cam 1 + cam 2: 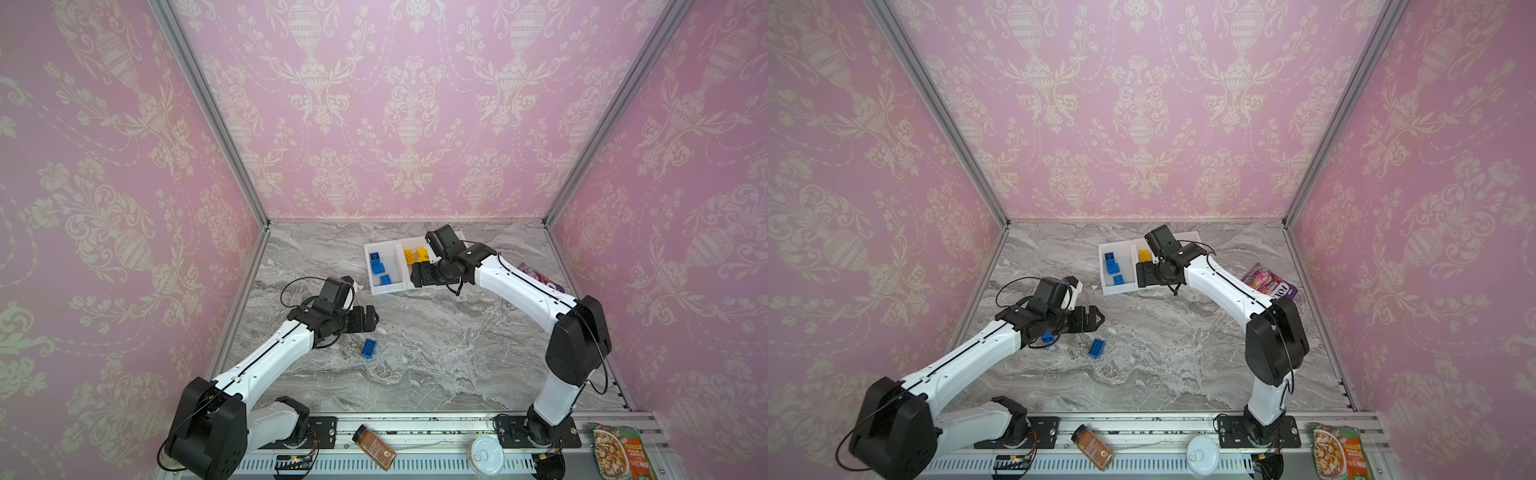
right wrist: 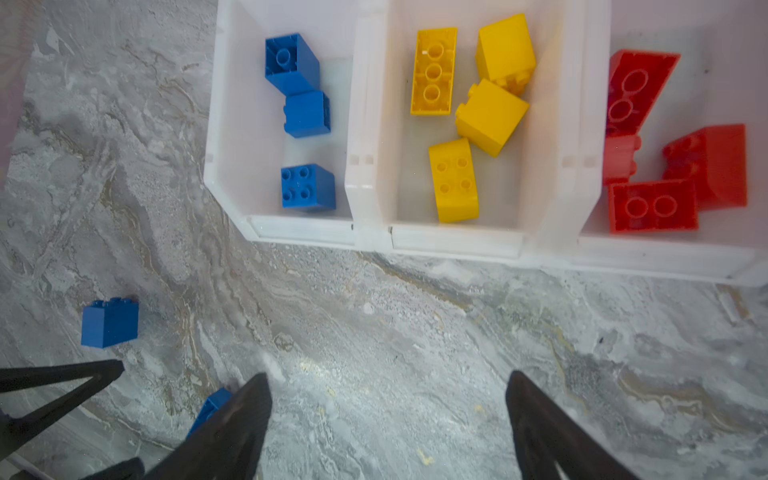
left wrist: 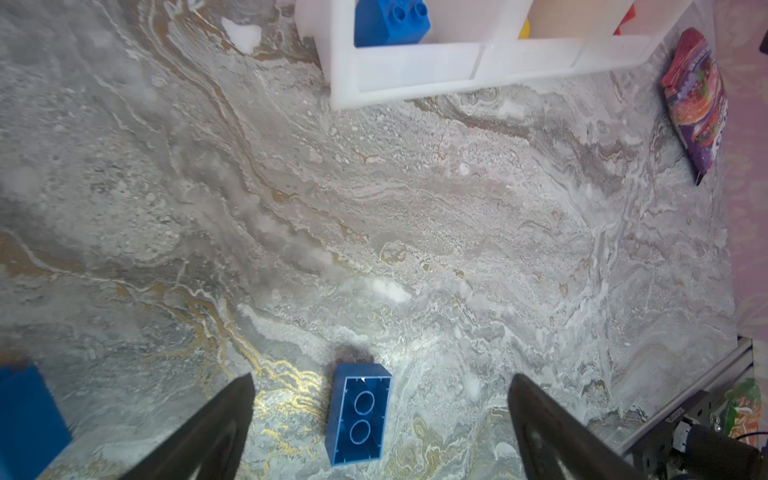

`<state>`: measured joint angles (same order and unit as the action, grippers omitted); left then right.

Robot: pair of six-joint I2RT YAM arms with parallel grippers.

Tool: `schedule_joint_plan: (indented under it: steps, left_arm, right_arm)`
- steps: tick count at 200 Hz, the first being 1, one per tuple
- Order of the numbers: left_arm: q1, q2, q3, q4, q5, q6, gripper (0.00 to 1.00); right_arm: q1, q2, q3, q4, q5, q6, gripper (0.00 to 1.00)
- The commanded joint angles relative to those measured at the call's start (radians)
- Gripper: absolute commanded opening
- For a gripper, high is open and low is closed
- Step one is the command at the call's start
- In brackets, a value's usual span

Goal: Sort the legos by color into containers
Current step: 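Lower the left gripper onto a blue brick while the right draws back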

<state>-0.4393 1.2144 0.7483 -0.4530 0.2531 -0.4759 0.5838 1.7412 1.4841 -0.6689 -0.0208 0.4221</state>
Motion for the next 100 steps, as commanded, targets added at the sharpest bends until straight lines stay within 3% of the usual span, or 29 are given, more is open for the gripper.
schedule_joint_plan:
  steps: [1, 43, 100]
  left_arm:
    - [-0.058, 0.038, 0.038, -0.076, 0.006, 0.056, 0.97]
    - [-0.155, 0.092, 0.066, -0.142, -0.056, 0.094, 0.94]
    - [-0.259, 0.306, 0.221, -0.393, -0.275, 0.144, 0.84]
  right_arm:
    - [0.017, -0.092, -0.109, 0.016, -0.063, 0.039, 0.93]
    - [0.046, -0.25, -0.294, 0.012, -0.085, 0.096, 0.98]
    - [0.05, -0.402, -0.461, -0.02, -0.068, 0.149, 1.0]
